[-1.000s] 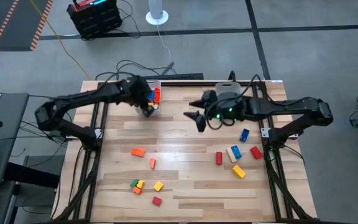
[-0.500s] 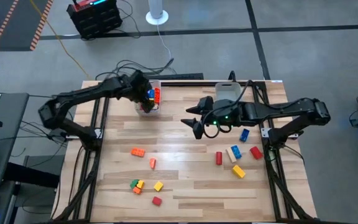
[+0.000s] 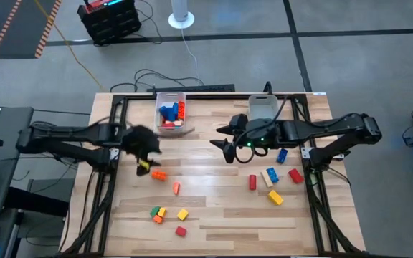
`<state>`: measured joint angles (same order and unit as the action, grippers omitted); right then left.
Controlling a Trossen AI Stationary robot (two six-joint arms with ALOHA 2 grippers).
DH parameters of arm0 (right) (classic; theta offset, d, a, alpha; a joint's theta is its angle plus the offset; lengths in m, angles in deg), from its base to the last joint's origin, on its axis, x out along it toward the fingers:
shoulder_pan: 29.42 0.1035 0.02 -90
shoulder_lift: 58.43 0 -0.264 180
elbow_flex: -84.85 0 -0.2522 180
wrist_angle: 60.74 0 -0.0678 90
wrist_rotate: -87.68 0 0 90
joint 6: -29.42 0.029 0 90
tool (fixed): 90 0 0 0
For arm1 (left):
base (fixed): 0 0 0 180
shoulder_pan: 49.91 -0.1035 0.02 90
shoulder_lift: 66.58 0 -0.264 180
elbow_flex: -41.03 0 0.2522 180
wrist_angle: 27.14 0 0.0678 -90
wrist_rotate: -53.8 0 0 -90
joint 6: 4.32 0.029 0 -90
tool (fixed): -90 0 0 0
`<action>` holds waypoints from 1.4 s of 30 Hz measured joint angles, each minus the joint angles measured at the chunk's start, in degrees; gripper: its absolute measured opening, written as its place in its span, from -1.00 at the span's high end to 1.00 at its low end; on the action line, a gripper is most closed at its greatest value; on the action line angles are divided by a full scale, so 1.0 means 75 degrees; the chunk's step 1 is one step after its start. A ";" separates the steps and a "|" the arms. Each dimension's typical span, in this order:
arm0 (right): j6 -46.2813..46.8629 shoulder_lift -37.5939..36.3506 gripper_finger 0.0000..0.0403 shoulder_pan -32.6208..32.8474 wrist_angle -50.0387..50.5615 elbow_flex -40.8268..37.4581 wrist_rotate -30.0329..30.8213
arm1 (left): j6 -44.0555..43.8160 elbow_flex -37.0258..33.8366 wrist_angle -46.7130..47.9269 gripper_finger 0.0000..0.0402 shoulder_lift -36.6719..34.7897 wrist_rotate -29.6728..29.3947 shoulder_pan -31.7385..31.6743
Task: Sort blocks by size
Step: Put the orange rectangle game piece into the white bin
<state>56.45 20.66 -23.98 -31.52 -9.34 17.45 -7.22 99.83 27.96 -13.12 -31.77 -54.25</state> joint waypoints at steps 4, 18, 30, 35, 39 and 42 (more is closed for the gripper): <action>0.0003 -0.0006 -0.44 0.0028 -0.0025 0.0000 0.0028 | -0.0757 -0.0812 -0.0877 -0.22 -0.0243 -0.0020 0.0846; 0.0341 -0.0003 -0.44 0.0063 -0.0145 0.0000 0.0045 | -0.0552 -0.1892 -0.1553 -0.22 0.1085 -0.1285 0.1920; 0.0402 -0.0003 -0.44 0.0077 -0.0145 0.0000 0.0045 | -0.0503 -0.1883 -0.1914 -0.21 0.2516 -0.0986 0.1920; 0.0402 -0.0003 -0.44 0.0077 -0.0145 0.0000 0.0043 | -0.0687 -0.1857 -0.1923 0.09 0.2735 -0.0874 0.1928; 0.0402 -0.0003 -0.44 0.0077 -0.0133 0.0000 0.0043 | -0.1148 -0.1859 -0.2003 0.35 0.2686 -0.0848 0.1907; 0.0402 -0.0003 -0.44 0.0077 -0.0119 0.0000 0.0043 | -0.1494 -0.1816 -0.2092 0.35 0.2529 -0.0708 0.1705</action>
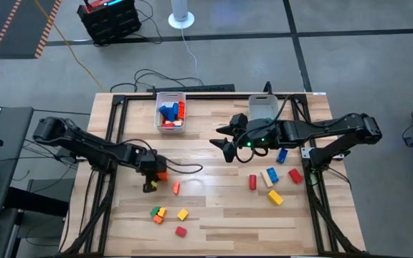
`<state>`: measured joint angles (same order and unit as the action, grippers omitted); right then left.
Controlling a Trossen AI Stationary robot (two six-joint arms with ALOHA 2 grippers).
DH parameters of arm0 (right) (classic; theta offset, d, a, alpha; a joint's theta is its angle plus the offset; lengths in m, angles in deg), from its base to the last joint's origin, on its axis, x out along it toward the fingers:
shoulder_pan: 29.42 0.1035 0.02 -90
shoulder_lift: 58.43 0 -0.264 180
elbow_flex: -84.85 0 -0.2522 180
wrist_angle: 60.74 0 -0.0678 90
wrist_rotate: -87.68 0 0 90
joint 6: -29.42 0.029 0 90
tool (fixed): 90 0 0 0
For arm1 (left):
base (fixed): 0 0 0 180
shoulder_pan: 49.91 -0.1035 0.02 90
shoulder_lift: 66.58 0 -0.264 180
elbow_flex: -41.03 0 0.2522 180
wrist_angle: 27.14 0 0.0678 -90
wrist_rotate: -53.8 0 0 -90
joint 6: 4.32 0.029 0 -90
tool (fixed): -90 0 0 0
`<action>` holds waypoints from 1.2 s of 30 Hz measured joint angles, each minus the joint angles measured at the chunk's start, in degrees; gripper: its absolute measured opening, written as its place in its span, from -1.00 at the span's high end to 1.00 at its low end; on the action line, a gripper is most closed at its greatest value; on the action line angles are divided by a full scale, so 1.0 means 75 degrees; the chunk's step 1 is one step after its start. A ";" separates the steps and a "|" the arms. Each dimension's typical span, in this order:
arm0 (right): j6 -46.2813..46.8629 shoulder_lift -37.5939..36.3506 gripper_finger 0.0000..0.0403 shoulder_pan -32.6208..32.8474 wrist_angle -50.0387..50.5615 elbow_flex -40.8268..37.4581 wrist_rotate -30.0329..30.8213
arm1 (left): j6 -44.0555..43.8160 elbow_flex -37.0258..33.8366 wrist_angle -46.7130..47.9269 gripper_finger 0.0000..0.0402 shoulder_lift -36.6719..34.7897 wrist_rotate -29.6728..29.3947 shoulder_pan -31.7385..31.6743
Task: Sort blocks by size
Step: Put the orange rectangle game piece into the white bin, then put the orange cuboid game piece into the gray bin
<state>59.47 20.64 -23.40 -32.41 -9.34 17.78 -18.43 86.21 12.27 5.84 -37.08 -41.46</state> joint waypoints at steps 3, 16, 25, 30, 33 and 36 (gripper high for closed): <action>-0.0001 0.0000 -0.44 0.0000 0.0001 0.0000 0.0000 | -0.0171 0.0260 -0.0012 0.35 -0.0295 -0.0279 -0.0501; 0.0000 0.0000 -0.44 -0.0104 -0.0022 0.0000 0.0000 | 0.0350 0.1697 -0.0198 0.35 -0.0232 -0.1072 -0.4689; 0.0000 0.0000 -0.44 0.0153 -0.0058 0.0000 -0.0003 | 0.0157 0.2109 -0.0215 -0.24 0.0354 -0.0548 -0.5490; 0.0000 0.0000 -0.44 0.0198 -0.0009 0.0000 -0.0003 | 0.0402 0.2714 0.0365 -0.56 0.0260 -0.0256 -0.5429; 0.0000 0.0000 -0.44 0.0195 0.0004 0.0000 0.0000 | 0.0710 0.3041 0.0704 -0.58 -0.0002 0.0666 -0.4963; 0.0017 0.0000 -0.44 0.0183 0.0125 0.0000 -0.0003 | 0.0381 0.3046 0.1286 -0.55 -0.0222 0.1158 -0.3986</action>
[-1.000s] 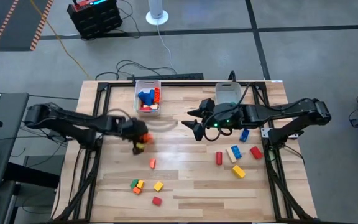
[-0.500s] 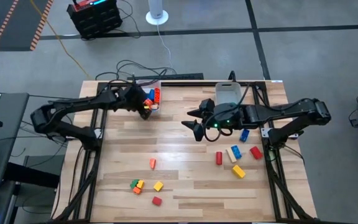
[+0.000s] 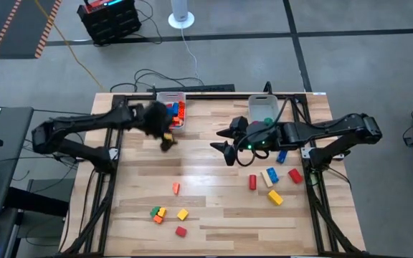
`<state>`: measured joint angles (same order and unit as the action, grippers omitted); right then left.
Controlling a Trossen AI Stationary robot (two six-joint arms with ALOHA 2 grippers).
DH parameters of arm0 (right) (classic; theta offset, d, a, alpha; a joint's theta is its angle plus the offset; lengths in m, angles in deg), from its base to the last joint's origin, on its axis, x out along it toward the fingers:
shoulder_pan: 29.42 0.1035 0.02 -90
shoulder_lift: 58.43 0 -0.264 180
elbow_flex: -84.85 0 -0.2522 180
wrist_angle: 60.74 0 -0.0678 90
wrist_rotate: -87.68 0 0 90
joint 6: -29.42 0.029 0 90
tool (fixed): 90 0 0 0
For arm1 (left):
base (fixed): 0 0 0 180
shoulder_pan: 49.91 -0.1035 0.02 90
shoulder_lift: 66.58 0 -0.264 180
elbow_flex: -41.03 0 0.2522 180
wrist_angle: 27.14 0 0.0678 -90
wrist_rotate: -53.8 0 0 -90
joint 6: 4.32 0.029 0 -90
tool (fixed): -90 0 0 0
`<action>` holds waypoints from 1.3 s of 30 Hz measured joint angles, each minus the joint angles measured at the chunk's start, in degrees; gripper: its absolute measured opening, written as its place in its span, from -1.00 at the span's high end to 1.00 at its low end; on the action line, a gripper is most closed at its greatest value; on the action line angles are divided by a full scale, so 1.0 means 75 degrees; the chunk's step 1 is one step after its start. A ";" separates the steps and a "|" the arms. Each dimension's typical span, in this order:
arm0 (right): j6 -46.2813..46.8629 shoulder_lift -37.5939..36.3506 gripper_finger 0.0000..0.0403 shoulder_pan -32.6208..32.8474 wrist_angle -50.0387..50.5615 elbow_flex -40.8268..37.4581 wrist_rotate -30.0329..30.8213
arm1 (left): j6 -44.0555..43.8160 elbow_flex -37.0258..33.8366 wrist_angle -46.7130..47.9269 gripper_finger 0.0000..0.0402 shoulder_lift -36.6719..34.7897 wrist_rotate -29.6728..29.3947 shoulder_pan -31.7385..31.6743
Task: Sort blocks by size
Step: Put the orange cuboid game piece into the gray bin
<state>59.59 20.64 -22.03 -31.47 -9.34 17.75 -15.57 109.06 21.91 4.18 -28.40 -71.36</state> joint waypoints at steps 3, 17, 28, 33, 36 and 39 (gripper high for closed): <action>0.0320 0.0000 -0.44 -0.0008 0.0348 0.0000 0.0279 | -0.1135 -0.0001 0.0739 -0.50 -0.0018 -0.0070 0.1246; 0.0877 -0.0115 -0.44 -0.0047 0.2015 -0.0003 0.0746 | -0.7014 -0.0016 0.0399 -0.45 0.0767 -0.2582 0.5427; -0.0754 -0.0724 -0.44 0.0007 0.2578 -0.0003 0.0256 | -0.8777 0.0363 -0.0424 -0.46 0.3349 -0.2290 0.5323; -0.1171 -0.1252 -0.44 0.0080 0.2728 -0.0003 0.0248 | -0.8798 0.1153 0.0305 -0.46 0.4137 -0.2289 0.5329; -0.1342 -0.1555 -0.44 0.0080 0.2760 -0.0003 0.0248 | -0.8799 0.1469 0.0622 -0.46 0.4391 -0.2287 0.5347; -0.1463 -0.1835 -0.44 0.0074 0.2766 -0.0003 0.0249 | -0.8882 0.1641 0.0741 -0.46 0.4460 -0.2231 0.5455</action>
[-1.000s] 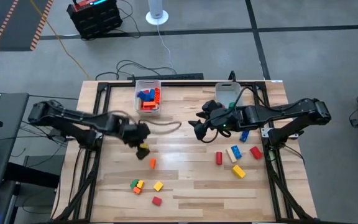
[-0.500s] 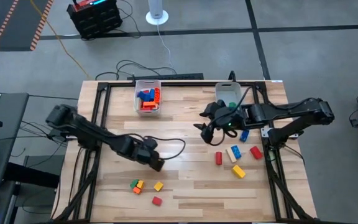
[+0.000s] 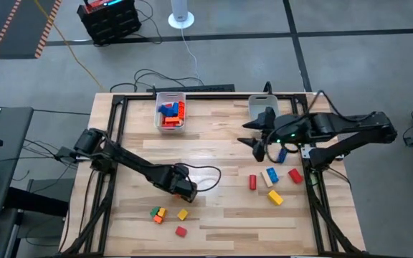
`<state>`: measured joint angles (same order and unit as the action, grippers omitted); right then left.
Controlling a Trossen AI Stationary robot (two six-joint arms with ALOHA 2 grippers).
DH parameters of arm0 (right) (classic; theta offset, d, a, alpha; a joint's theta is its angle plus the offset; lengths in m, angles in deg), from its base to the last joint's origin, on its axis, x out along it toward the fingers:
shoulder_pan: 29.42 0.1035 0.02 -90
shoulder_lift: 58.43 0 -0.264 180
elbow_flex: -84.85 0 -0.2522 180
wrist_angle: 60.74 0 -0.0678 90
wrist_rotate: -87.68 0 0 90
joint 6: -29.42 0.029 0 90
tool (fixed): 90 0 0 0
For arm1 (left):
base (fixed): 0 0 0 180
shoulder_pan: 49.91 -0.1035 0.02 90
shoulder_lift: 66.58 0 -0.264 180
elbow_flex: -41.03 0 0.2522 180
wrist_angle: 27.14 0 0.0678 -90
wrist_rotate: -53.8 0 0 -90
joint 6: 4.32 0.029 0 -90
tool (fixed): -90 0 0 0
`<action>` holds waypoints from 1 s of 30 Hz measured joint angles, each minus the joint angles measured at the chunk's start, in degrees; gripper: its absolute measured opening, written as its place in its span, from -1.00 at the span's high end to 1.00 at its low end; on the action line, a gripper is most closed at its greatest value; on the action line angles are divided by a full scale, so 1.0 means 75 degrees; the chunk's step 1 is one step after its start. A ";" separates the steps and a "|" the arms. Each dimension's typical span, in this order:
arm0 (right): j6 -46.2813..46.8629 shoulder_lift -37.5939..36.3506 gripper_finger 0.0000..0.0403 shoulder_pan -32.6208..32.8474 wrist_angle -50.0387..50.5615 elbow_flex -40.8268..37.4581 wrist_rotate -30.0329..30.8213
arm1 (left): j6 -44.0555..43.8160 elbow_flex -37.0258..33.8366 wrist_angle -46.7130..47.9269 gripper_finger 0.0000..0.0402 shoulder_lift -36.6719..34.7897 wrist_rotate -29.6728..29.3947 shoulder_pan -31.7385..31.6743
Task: Sort blocks by size
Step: Put the orange cuboid game piece into the gray bin
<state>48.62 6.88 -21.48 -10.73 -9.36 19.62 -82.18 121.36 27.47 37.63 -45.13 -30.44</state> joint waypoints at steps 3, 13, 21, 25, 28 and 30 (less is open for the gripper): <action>-0.0058 -0.0218 -0.44 -0.0039 0.0000 0.0000 -0.0001 | -0.0265 0.0016 0.0157 -0.44 0.0000 0.0053 0.0161; -0.0229 -0.0242 -0.44 -0.0080 0.0003 0.0000 -0.0001 | -0.0047 -0.0160 0.0347 0.32 0.0003 -0.0281 0.0341; -0.0106 -0.0176 -0.44 -0.0079 -0.0004 0.0000 0.0010 | 0.1396 -0.0308 0.0224 0.59 -0.0287 -0.0143 -0.0326; 0.0038 -0.0173 -0.44 -0.0079 -0.0003 0.0000 0.0057 | 0.2652 -0.0304 0.0800 0.59 -0.1126 -0.0566 -0.1256; 0.0256 -0.0055 -0.44 -0.0079 0.0016 0.0000 0.0074 | 0.3888 -0.0304 0.1057 0.59 -0.1775 -0.0959 -0.2308; 0.0493 0.0100 -0.44 -0.0079 0.0156 0.0000 0.0080 | 0.4720 -0.0304 0.1031 0.59 -0.2204 -0.1049 -0.3168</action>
<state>52.32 7.63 -22.07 -9.56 -9.36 20.22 -46.79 119.08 35.20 21.09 -53.00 -54.20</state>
